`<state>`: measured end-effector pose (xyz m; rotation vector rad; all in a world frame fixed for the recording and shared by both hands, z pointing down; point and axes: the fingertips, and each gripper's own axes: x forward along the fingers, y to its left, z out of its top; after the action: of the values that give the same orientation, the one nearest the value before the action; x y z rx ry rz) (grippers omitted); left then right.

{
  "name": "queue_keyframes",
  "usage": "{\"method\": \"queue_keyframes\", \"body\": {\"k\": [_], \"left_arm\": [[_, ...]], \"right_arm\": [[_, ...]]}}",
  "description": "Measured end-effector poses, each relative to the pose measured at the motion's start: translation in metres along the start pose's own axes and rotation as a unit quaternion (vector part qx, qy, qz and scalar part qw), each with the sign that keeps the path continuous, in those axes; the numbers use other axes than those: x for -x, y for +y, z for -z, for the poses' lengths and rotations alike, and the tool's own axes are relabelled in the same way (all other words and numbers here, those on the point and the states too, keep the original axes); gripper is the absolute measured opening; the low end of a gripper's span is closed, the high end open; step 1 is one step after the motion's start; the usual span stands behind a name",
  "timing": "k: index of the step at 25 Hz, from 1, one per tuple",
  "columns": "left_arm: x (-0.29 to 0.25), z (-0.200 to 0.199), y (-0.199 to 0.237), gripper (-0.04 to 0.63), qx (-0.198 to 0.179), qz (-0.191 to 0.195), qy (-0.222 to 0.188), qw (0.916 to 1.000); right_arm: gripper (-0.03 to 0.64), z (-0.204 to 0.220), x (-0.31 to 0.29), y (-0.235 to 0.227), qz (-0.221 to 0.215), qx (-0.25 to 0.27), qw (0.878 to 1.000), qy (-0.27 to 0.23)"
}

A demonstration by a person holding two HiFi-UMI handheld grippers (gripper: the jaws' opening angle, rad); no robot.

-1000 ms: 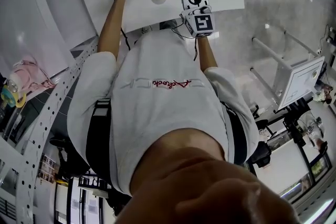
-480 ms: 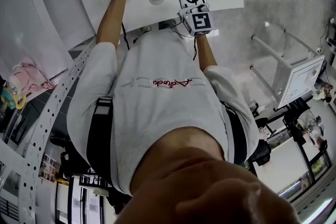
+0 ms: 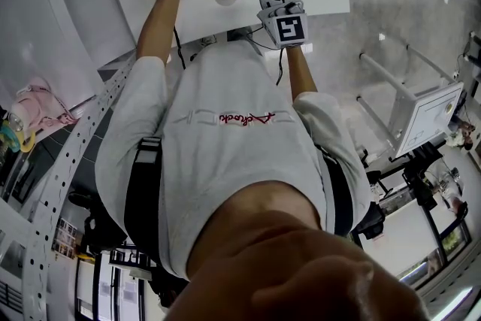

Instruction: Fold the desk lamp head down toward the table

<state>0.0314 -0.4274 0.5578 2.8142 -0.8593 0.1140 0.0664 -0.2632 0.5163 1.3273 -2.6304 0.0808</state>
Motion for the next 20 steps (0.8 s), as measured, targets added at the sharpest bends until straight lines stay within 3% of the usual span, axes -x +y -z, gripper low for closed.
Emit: {"method": "queue_keyframes", "body": {"k": [3, 7, 11, 13, 18, 20], "left_arm": [[0.001, 0.001, 0.000, 0.173, 0.004, 0.002, 0.000, 1.0000], [0.000, 0.000, 0.000, 0.175, 0.005, 0.004, 0.000, 1.0000], [-0.001, 0.000, 0.000, 0.175, 0.007, 0.004, 0.000, 1.0000], [0.000, 0.000, 0.000, 0.175, 0.007, 0.004, 0.001, 1.0000], [-0.001, 0.000, 0.000, 0.175, 0.008, 0.005, 0.002, 1.0000], [-0.001, 0.001, 0.000, 0.175, 0.009, 0.005, 0.001, 0.9999]], "right_arm": [[0.025, -0.022, -0.008, 0.001, -0.011, 0.106, 0.994, -0.015], [0.025, -0.043, -0.022, 0.002, -0.049, 0.289, 0.956, -0.024], [0.025, -0.058, -0.033, 0.008, -0.087, 0.345, 0.934, -0.035], [0.025, -0.061, -0.036, 0.011, -0.095, 0.394, 0.913, -0.040], [0.025, -0.064, -0.037, 0.016, -0.086, 0.528, 0.843, -0.055], [0.025, -0.064, -0.037, 0.018, -0.085, 0.548, 0.830, -0.059]]}}
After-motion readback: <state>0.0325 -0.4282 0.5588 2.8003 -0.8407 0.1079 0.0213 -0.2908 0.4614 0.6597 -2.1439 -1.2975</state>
